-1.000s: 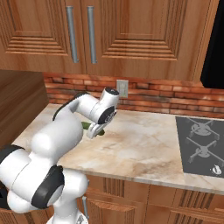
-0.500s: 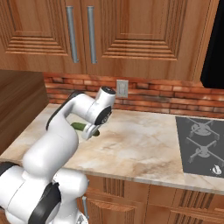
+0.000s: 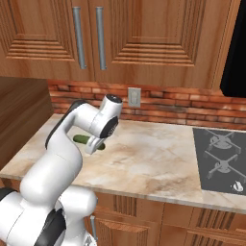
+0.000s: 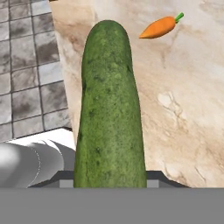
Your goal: Place the two vegetables and bowl onto the tray for setting up a vegetable dip station.
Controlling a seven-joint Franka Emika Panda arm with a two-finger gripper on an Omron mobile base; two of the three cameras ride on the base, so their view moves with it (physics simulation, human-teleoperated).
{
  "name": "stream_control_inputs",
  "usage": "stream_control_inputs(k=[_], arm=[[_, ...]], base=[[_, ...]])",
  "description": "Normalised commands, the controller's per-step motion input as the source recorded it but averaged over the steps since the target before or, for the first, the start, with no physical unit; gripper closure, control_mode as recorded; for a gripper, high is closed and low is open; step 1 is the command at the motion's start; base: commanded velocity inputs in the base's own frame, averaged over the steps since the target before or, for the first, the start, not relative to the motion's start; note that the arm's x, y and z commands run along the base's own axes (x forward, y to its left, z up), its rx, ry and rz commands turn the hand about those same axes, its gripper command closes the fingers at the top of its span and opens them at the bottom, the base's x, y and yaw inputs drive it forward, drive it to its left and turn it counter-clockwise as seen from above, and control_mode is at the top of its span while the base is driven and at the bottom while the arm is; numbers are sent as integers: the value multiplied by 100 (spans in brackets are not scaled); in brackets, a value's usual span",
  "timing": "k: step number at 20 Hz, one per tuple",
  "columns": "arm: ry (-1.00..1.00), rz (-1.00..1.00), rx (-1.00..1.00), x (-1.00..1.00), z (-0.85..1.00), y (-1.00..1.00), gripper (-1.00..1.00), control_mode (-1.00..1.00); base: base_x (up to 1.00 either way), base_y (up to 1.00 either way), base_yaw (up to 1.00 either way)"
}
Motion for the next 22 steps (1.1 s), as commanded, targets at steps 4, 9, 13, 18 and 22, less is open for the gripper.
stream_control_inputs(k=[4, 9, 13, 18, 22], arm=[[1, 2, 0, 0, 9, 1, 100, -100], [0, 4, 0, -1, 5, 0, 100, -100], [0, 11, 0, -5, 2, 6, 100, -100], [-3, 5, 0, -6, 1, 5, 100, -100], [-2, 0, 4, -1, 0, 0, 100, -100]], base=[[0, 0, 0], [0, 0, 0], [0, 0, 0], [0, 0, 0], [0, 0, 0]])
